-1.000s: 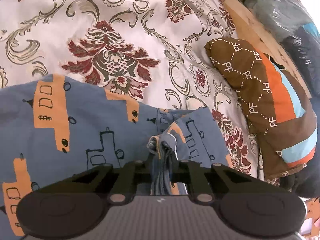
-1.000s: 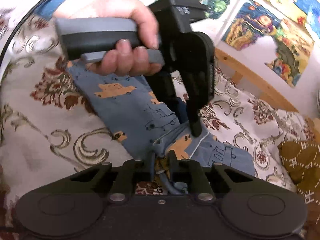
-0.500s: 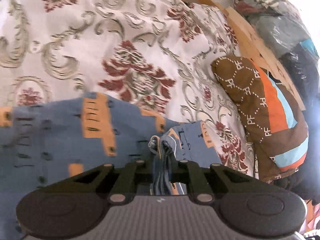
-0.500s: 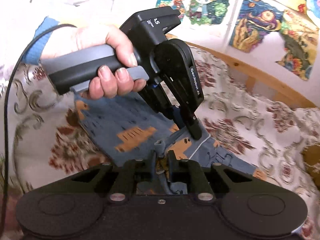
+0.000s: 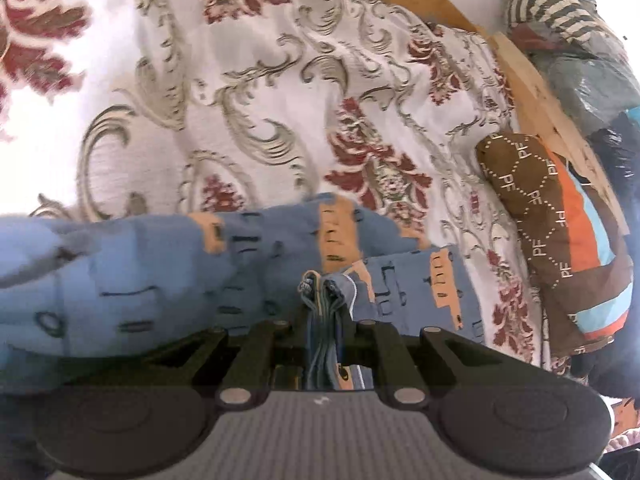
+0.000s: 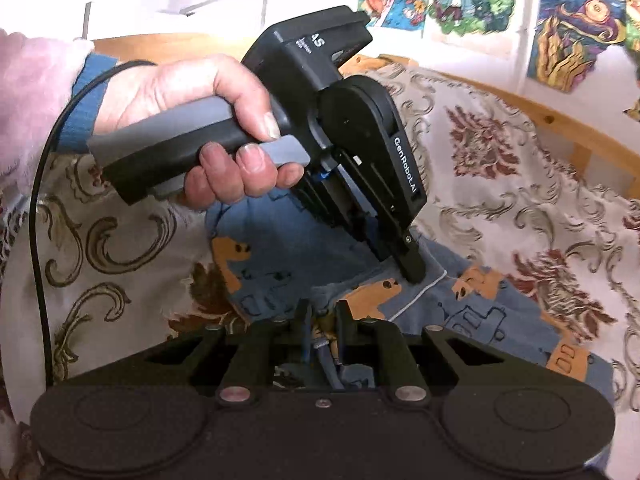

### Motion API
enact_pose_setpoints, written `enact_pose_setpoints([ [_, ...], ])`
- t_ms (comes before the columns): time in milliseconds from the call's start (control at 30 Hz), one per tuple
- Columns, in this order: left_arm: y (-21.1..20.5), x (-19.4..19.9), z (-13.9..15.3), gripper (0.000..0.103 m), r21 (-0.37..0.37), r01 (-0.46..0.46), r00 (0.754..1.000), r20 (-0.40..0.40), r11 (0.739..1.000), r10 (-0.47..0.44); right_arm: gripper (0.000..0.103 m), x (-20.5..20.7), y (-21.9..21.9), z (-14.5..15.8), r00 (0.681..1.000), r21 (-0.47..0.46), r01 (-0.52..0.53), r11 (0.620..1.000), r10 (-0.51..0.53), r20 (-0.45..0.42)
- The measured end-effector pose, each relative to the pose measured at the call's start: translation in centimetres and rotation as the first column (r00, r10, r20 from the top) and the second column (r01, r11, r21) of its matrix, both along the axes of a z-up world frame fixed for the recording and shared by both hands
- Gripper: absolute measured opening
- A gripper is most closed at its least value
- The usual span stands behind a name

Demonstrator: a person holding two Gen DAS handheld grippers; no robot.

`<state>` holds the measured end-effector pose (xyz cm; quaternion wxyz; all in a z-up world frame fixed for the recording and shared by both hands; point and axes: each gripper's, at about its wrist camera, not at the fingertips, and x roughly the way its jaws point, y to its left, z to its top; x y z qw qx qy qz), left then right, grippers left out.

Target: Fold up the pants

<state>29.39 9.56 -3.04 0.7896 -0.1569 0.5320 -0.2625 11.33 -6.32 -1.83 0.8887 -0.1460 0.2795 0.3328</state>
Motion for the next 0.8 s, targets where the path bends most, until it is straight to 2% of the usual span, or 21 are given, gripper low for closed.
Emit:
enact_pose_setpoints([
  [67,0.2,0.0,-0.6,0.012,0.014,0.004,1.0,-0.004,1.0,-0.004,0.013,0.1,0.3,-0.5,1.0,-0.019,-0.009,1.0,0.009,-0.018],
  [133,0.1,-0.2,-1.0,0.014,0.041,0.014,1.0,0.004,0.999,-0.014,0.021,0.0,0.2,-0.5,1.0,-0.019,-0.014,1.0,0.014,-0.022],
  [200,0.0,-0.6,-1.0,0.018,0.053,0.015,1.0,0.023,0.998,-0.016,0.037,-0.7,-0.5,0.1,1.0,-0.007,-0.024,1.0,0.024,-0.007],
  [233,0.0,-0.8,-0.9,0.021,0.06,0.012,0.999,0.032,0.998,-0.014,0.042,-1.0,-1.1,0.5,1.0,-0.009,-0.024,1.0,0.025,0.013],
  [300,0.0,-1.3,-0.4,0.028,0.082,-0.001,0.999,0.052,0.997,-0.003,0.062,-1.9,-2.7,1.4,0.997,-0.029,-0.016,0.999,0.018,0.069],
  [367,0.0,-2.3,0.4,0.034,0.112,-0.022,0.996,0.086,0.993,0.012,0.07,-2.5,-5.0,2.1,0.988,-0.07,0.054,0.996,-0.044,0.147],
  [400,0.0,-3.1,0.9,0.039,0.131,-0.045,0.993,0.114,0.99,0.03,0.079,-2.6,-6.0,2.2,0.979,-0.099,0.103,0.99,-0.083,0.189],
  [467,0.0,-5.0,1.8,0.05,0.16,-0.098,0.982,0.176,0.982,0.069,0.088,-2.5,-8.0,1.9,0.941,-0.173,0.232,0.957,-0.176,0.288],
  [500,-0.2,-6.4,2.3,0.059,0.169,-0.129,0.972,0.219,0.977,0.091,0.09,-2.2,-9.0,1.5,0.917,-0.208,0.305,0.929,-0.227,0.328],
  [567,-1.0,-8.9,2.7,0.065,0.184,-0.174,0.952,0.284,0.967,0.118,0.096,-1.3,-10.5,0.3,0.882,-0.255,0.396,0.882,-0.288,0.372],
  [633,-2.3,-11.0,2.4,0.067,0.211,-0.203,0.939,0.317,0.956,0.13,0.099,-0.5,-11.3,-1.3,0.868,-0.31,0.431,0.848,-0.295,0.398],
  [700,-3.7,-12.6,1.7,0.067,0.284,-0.229,0.93,0.345,0.931,0.124,0.099,0.4,-11.7,-3.9,0.87,-0.416,0.448,0.792,-0.279,0.406],
  [733,-4.4,-13.1,1.0,0.067,0.339,-0.253,0.928,0.349,0.906,0.128,0.099,0.4,-12.0,-4.6,0.87,-0.43,0.451,0.782,-0.277,0.408],
  [767,-4.8,-13.4,0.4,0.068,0.388,-0.27,0.93,0.342,0.881,0.135,0.102,0.2,-12.6,-5.0,0.863,-0.408,0.457,0.79,-0.284,0.417],
  [800,-4.8,-13.7,-0.2,0.071,0.403,-0.284,0.926,0.351,0.87,0.14,0.102,0.2,-13.1,-5.0,0.856,-0.389,0.471,0.792,-0.303,0.419],
])
